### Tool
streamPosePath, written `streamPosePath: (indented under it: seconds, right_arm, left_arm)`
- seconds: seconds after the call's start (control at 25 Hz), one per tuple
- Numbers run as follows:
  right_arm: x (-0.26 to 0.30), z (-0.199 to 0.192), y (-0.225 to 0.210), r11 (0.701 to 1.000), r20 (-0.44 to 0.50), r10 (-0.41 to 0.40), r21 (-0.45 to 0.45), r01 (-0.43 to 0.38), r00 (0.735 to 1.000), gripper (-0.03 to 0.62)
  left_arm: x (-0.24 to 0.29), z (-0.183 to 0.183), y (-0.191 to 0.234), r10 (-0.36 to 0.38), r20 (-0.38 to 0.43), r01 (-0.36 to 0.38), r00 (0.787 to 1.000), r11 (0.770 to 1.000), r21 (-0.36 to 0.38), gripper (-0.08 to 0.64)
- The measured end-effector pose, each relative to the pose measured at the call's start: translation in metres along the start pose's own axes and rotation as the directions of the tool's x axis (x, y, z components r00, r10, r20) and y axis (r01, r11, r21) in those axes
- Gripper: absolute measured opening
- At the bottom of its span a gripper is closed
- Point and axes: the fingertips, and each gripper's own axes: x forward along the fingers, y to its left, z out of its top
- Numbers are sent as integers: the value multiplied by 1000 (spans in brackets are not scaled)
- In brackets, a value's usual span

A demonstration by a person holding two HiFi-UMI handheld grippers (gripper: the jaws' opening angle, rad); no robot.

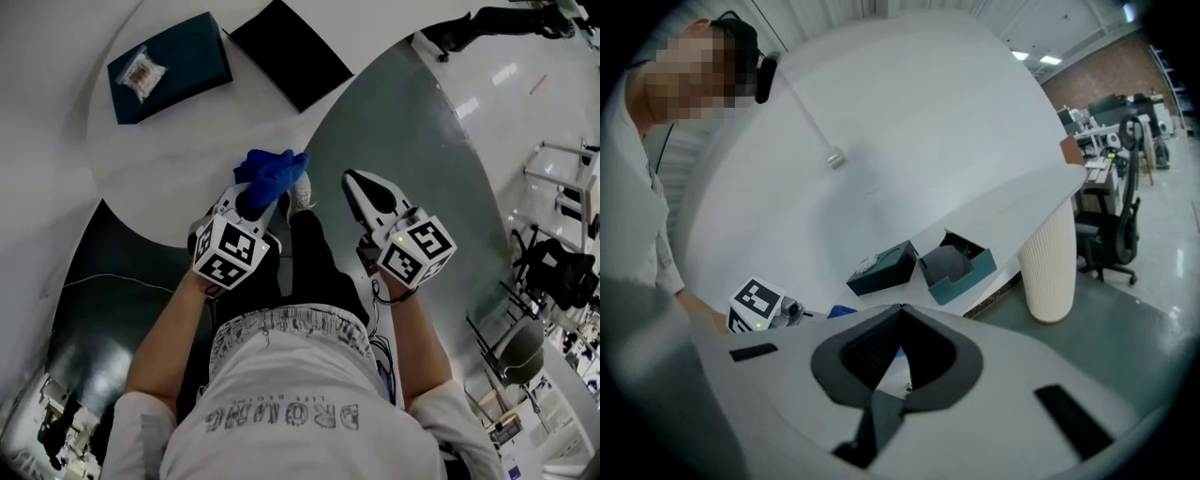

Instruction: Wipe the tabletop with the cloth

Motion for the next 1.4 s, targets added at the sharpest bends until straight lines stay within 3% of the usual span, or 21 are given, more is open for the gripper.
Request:
streamPosePath:
  seconds: [0.32, 0.64, 1.04, 1.4]
  right_arm:
    - [9, 28, 27, 997, 32, 47, -62, -45, 998, 8]
    - [31, 62, 70, 981, 37, 120, -160, -113, 992, 8]
    - [56, 98, 140, 941, 16, 220, -266, -208, 975, 8]
    - [86, 123, 203, 886, -9, 303, -364, -285, 953, 8]
  left_arm:
    - [-43, 29, 31, 95, 109, -91, 989, 995, -35, 74]
    - [-103, 52, 68, 214, 205, -205, 955, 977, -66, 74]
    - [-192, 68, 100, 370, 314, -344, 874, 929, -138, 74]
    - [-266, 59, 128, 501, 363, -455, 785, 865, -212, 74]
